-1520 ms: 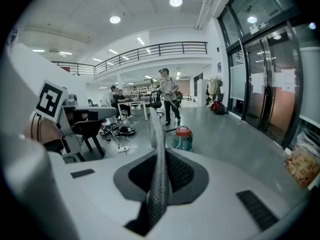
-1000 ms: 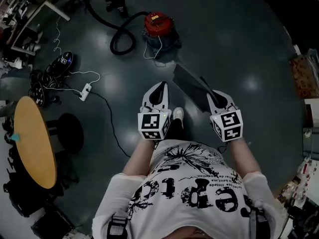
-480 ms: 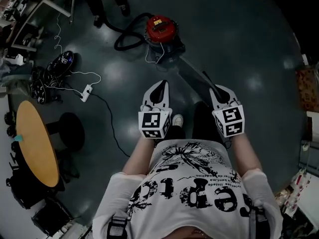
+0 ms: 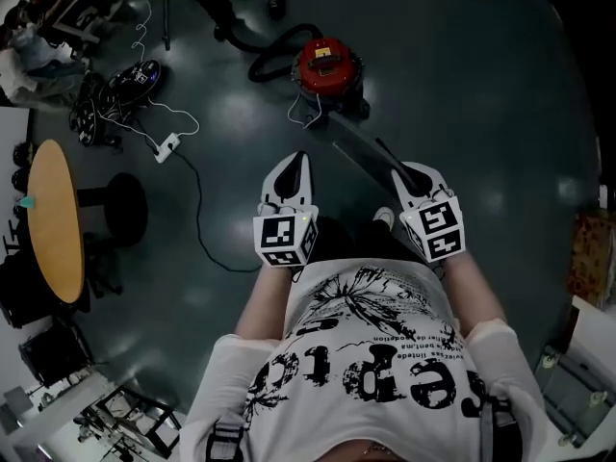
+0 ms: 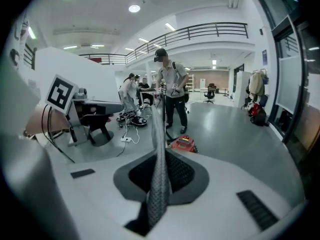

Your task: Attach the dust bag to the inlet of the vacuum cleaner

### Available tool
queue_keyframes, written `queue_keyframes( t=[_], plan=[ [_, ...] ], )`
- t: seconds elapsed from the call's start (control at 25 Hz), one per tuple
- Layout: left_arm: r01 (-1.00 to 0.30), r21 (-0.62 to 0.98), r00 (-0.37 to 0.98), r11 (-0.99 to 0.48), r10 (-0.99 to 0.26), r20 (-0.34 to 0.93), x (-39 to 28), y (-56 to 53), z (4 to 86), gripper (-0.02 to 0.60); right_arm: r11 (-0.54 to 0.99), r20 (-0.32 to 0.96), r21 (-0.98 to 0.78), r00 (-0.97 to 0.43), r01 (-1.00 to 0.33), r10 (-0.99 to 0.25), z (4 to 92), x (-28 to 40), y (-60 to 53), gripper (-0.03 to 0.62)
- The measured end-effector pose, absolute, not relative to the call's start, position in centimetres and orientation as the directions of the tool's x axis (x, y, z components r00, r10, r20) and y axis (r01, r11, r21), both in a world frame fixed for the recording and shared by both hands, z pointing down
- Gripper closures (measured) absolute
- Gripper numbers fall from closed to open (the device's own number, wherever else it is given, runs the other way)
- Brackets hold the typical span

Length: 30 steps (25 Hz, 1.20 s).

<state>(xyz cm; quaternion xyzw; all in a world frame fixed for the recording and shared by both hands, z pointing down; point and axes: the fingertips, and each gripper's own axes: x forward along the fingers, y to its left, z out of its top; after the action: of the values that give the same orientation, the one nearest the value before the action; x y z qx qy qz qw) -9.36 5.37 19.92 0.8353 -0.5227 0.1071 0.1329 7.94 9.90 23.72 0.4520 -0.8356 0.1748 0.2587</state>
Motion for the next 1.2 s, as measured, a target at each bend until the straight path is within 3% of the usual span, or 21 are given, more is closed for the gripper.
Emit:
queue_keyframes(
  t=[0.36,0.84,1.0,1.2],
  plan=[
    [-0.924,0.123,0.381,-0.361,-0.852,0.359,-7.8,0.4,22.4,0.578,0.641,0.629,-0.052,-0.524,-0.766,-0.574,25.8,9.8,3.7,0.569],
    [-0.851,0.147,0.52,-0.504,-0.771,0.368,-7.3,-13.1,26.7,0.578,0.738,0.654,-0.113,-0.609,-0.665,-0.449,31.5,6.9,-5.2,0.569],
    [-0.846,0.144,0.526,-0.513,-0.76,0.381,-7.3,-14.6,29.8,0.578,0.755,0.667,-0.118,-0.615,-0.645,-0.421,34.9,6.3,-7.0,0.569],
    [-0.87,0.116,0.486,-0.48,-0.791,0.372,-8.0,-17.0,37.8,0.578,0.868,0.666,-0.027,-0.657,-0.495,-0.354,42.2,5.0,-8.1,0.569]
  ],
)
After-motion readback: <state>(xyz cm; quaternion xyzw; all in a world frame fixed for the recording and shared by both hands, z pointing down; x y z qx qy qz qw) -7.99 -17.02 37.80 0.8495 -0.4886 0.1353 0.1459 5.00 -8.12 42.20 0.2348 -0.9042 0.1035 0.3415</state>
